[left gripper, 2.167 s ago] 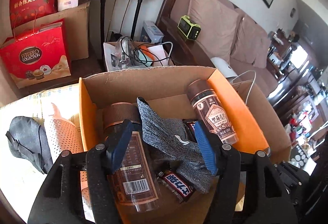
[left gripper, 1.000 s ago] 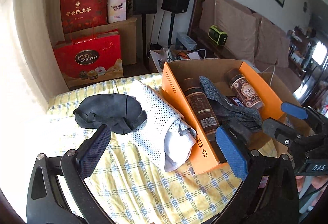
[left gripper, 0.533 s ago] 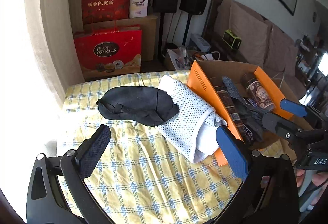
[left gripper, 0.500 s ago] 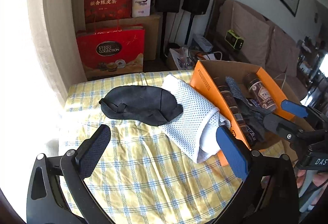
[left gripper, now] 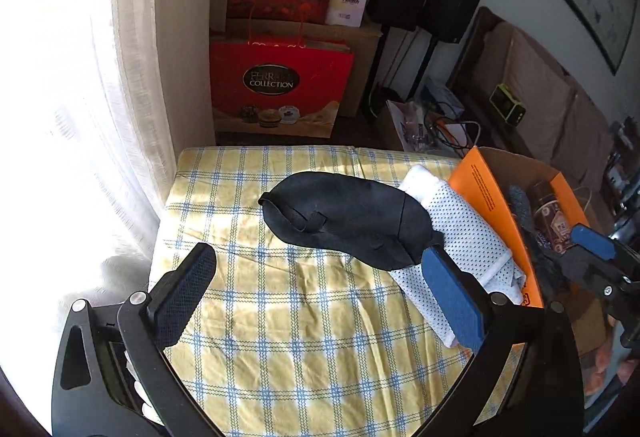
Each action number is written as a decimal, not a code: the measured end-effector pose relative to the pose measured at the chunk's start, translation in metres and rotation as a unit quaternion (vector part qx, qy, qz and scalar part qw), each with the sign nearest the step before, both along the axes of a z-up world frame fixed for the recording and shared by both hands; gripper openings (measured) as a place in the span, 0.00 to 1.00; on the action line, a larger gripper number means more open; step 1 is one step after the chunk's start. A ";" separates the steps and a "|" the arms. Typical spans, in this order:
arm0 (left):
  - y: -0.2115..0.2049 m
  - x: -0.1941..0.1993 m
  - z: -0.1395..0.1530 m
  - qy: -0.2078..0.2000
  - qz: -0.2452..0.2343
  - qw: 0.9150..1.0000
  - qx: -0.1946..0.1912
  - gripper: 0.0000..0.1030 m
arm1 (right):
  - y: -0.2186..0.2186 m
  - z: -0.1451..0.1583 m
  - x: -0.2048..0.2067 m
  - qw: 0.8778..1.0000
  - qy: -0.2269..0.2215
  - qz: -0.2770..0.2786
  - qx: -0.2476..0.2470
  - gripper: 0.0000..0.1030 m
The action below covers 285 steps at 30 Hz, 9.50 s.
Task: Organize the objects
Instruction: 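Withdraw both tools from the box toward the black eye mask, then grasp the black eye mask with the right tool while the left tool grasps it too, then lift the black eye mask and carry it toward the box, then lower the black eye mask into the box and open both grippers, then withdraw both open tools from the box toward the white mesh bag, then close the left gripper on the white mesh bag's edge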
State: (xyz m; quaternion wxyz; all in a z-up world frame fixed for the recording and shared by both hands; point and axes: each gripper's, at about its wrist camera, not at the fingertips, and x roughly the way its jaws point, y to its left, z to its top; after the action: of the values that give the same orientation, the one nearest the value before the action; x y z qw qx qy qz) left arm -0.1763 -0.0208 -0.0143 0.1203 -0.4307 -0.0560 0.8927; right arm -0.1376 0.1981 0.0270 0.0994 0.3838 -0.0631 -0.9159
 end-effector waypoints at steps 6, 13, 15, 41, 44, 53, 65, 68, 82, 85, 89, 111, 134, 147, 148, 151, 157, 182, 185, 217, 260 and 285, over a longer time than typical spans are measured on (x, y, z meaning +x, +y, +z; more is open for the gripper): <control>-0.017 -0.027 -0.020 -0.019 0.019 1.000 0.007 0.98 | -0.020 -0.004 -0.033 0.999 -0.017 0.035 0.004 0.75; -0.019 -0.044 -0.037 -0.035 0.015 0.999 0.010 0.91 | -0.031 -0.029 -0.085 0.996 -0.067 0.055 0.005 0.54; -0.017 -0.047 -0.041 -0.039 0.012 0.999 0.011 0.91 | -0.035 -0.037 -0.099 0.995 -0.078 0.060 0.007 0.52; 0.036 -0.047 -0.083 -0.091 -0.084 0.991 0.052 0.52 | -0.078 -0.098 -0.187 0.973 -0.186 0.123 0.053 0.33; 0.038 -0.049 -0.089 -0.099 -0.084 0.990 0.052 0.52 | -0.080 -0.093 -0.182 0.971 -0.193 0.136 0.026 0.33; 0.034 -0.042 -0.095 -0.107 -0.085 0.989 0.054 0.52 | -0.079 -0.081 -0.158 0.967 -0.202 0.152 -0.045 0.31; -0.046 0.002 -0.074 -0.090 -0.032 0.986 0.134 0.59 | -0.095 -0.063 -0.101 0.958 -0.188 0.188 -0.103 0.20; -0.070 0.010 -0.069 -0.075 -0.005 0.988 0.136 0.62 | -0.100 -0.065 -0.084 0.962 -0.180 0.184 -0.086 0.22; -0.087 -0.020 -0.102 -0.133 0.034 0.985 0.100 0.70 | -0.077 -0.104 -0.037 0.979 -0.167 0.115 -0.037 0.41; -0.081 -0.025 -0.106 -0.135 0.033 0.986 0.093 0.70 | -0.077 -0.112 -0.034 0.982 -0.158 0.102 -0.021 0.46; -0.076 -0.031 -0.109 -0.132 0.037 0.987 0.081 0.70 | -0.078 -0.122 -0.033 0.984 -0.155 0.090 -0.012 0.46; -0.076 -0.011 -0.081 -0.074 0.040 0.994 0.070 0.04 | -0.080 -0.118 -0.016 0.992 -0.110 0.052 -0.036 0.08; -0.019 0.014 0.019 -0.008 -0.034 0.990 0.136 0.04 | -0.023 -0.022 0.025 0.999 -0.015 0.023 -0.039 0.07; 0.080 0.004 0.063 0.022 -0.105 0.989 0.107 0.04 | 0.049 0.024 0.048 0.998 0.026 -0.030 -0.043 0.07; 0.088 0.002 0.064 0.022 -0.109 0.988 0.105 0.04 | 0.053 0.025 0.049 0.998 0.028 -0.034 -0.043 0.07; 0.110 -0.003 0.067 0.018 -0.121 0.986 0.111 0.04 | 0.070 0.029 0.051 0.997 0.030 -0.048 -0.044 0.07; 0.168 -0.011 0.072 0.024 -0.155 0.983 0.095 0.04 | 0.105 0.033 0.059 0.995 0.033 -0.083 -0.034 0.07; 0.299 -0.019 0.020 0.017 -0.250 0.968 -0.010 0.22 | 0.162 -0.055 0.067 0.988 -0.062 -0.140 -0.032 0.16; 0.294 -0.017 0.023 0.023 -0.245 0.969 -0.011 0.37 | 0.155 -0.054 0.069 0.989 -0.067 -0.129 -0.016 0.29; 0.083 0.039 0.012 -0.025 -0.112 0.993 0.038 0.99 | 0.103 -0.016 0.094 0.994 0.009 -0.103 -0.042 0.80; 0.129 0.053 -0.077 -0.028 -0.078 0.996 -0.020 0.11 | 0.086 -0.025 0.112 0.993 0.009 -0.089 -0.074 0.81; -0.069 0.137 -0.054 -0.021 0.013 0.999 0.038 0.04 | 0.013 -0.041 0.105 0.997 -0.017 0.017 -0.074 0.81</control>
State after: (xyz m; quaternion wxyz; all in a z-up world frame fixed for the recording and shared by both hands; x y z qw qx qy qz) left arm -0.0391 -0.0893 -0.0687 0.1240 -0.4433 -0.0976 0.8824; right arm -0.0323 0.2115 -0.0136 0.1417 0.3919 -0.1255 -0.9003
